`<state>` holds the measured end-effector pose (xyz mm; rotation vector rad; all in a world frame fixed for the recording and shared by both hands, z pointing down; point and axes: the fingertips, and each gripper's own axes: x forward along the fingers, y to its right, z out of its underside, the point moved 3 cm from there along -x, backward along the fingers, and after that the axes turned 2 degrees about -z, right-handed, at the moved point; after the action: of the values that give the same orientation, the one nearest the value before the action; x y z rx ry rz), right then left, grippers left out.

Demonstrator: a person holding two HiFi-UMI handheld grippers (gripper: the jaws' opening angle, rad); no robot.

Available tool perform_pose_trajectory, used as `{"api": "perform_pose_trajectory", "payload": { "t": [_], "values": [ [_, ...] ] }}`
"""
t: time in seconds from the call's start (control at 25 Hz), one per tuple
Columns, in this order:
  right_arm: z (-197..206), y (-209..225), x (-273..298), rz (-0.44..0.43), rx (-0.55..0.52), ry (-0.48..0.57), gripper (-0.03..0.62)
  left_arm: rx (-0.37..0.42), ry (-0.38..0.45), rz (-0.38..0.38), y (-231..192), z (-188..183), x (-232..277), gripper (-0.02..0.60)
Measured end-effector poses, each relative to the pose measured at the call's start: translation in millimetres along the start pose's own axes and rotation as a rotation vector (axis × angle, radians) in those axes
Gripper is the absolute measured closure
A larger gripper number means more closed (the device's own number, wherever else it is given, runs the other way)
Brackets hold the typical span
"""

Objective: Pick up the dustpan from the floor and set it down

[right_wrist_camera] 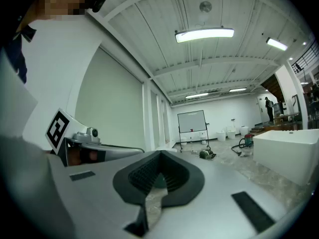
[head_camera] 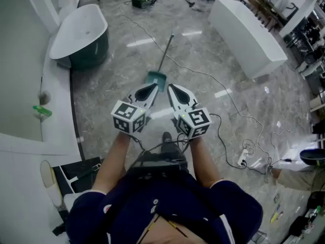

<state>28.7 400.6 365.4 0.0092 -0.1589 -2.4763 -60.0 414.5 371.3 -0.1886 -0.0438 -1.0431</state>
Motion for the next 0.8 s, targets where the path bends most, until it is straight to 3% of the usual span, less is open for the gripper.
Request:
{"api": "perform_pose_trajectory", "payload": {
  "t": [0.8],
  "values": [
    [1.5,-15.5,10.8,0.02,-0.022,0.012,0.588,-0.011,0.004,0.02,-13.0,4.3,-8.9,0.568]
  ]
}}
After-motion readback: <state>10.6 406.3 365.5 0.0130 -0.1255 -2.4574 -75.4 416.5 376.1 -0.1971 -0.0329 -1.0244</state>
